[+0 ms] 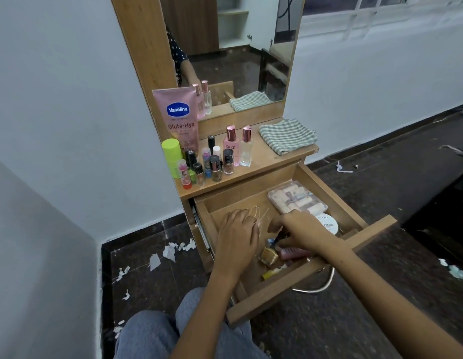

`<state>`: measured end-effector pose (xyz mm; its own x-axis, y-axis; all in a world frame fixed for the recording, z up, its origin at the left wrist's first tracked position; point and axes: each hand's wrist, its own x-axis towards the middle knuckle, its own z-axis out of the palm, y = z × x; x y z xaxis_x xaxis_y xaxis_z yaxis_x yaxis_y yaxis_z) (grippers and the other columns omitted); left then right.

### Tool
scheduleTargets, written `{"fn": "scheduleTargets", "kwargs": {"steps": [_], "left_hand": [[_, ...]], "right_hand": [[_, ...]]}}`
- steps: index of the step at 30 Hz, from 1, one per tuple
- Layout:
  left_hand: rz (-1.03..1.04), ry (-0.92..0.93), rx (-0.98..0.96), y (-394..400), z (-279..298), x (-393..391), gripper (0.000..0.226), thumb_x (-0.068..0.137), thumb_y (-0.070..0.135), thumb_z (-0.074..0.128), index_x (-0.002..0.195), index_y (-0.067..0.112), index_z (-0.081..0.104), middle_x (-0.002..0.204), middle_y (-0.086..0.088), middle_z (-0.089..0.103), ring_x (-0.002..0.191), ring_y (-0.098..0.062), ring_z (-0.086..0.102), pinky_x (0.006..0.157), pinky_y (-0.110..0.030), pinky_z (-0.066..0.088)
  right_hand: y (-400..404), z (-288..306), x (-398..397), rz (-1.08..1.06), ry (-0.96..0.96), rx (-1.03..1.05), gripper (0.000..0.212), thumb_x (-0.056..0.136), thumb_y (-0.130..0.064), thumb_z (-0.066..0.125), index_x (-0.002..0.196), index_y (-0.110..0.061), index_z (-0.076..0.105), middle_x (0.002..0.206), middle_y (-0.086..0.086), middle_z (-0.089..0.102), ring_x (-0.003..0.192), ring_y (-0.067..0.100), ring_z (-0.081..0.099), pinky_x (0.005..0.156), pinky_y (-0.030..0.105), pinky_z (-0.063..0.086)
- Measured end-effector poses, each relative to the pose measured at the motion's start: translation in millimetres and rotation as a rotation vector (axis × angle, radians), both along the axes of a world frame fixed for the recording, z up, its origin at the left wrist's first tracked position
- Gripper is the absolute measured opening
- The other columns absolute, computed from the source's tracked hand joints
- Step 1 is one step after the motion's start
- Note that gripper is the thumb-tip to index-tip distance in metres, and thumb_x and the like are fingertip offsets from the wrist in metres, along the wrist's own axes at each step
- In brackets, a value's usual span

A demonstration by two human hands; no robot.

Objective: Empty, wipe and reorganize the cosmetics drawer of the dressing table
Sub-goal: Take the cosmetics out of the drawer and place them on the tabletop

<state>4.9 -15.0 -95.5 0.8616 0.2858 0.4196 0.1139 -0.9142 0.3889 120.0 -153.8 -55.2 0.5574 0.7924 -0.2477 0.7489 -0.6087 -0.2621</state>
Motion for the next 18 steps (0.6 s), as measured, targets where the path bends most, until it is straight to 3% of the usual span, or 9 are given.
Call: {"fn": "scheduleTargets", "kwargs": {"steps": [6,10,13,15,18], "left_hand": [[-0.011,-0.027,-0.004,1.8,-1.1,0.9,0.034,0.095,0.026,0.038,0.096,0.012,0.069,0.105,-0.004,0.066,0.101,-0.018,0.058,0.092,-0.034,0.043],[-0.017,-0.059,-0.064,1.5,1.5,0.4,0.035,0.098,0.029,0.037,0.103,0.014,0.068,0.106,-0.002,0.067,0.101,-0.015,0.057,0.091,-0.031,0.040],[-0.021,-0.080,-0.078,-0.4,2.3,-1.0,0.038,0.099,0.032,0.035,0.117,0.013,0.063,0.117,-0.004,0.064,0.112,-0.017,0.055,0.100,-0.034,0.039],[0.010,-0.060,-0.067,-1.3,2.0,-0.8,0.045,0.099,0.034,0.032,0.134,0.012,0.050,0.139,-0.006,0.050,0.133,-0.017,0.040,0.114,-0.038,0.024],[0.081,-0.019,-0.001,-1.1,3.3,1.3,0.056,0.097,0.034,0.030,0.149,0.012,0.028,0.158,-0.005,0.018,0.147,-0.016,0.007,0.118,-0.037,0.002]], "right_hand": [[3.3,0.8,-2.4,0.033,0.076,0.054,0.022,0.065,-0.027,0.081,0.086,-0.029,0.073,0.086,-0.006,0.069,0.083,0.012,0.062,0.075,0.033,0.052],[11.8,10.7,-1.6,-0.025,0.153,0.265,0.015,0.069,-0.019,0.082,0.082,-0.018,0.074,0.082,-0.001,0.070,0.078,0.014,0.064,0.074,0.034,0.054],[21.3,27.1,1.3,-0.090,0.156,0.463,0.014,0.069,-0.015,0.083,0.075,-0.020,0.071,0.080,-0.004,0.065,0.074,0.009,0.059,0.068,0.025,0.049],[29.4,42.1,4.2,-0.160,0.132,0.609,0.014,0.070,-0.014,0.081,0.080,-0.013,0.072,0.083,-0.002,0.067,0.074,0.006,0.059,0.068,0.016,0.047],[46.9,61.6,13.8,-0.296,0.072,0.841,0.017,0.071,-0.013,0.081,0.084,-0.012,0.070,0.082,-0.004,0.067,0.074,0.003,0.061,0.071,0.013,0.048]]}}
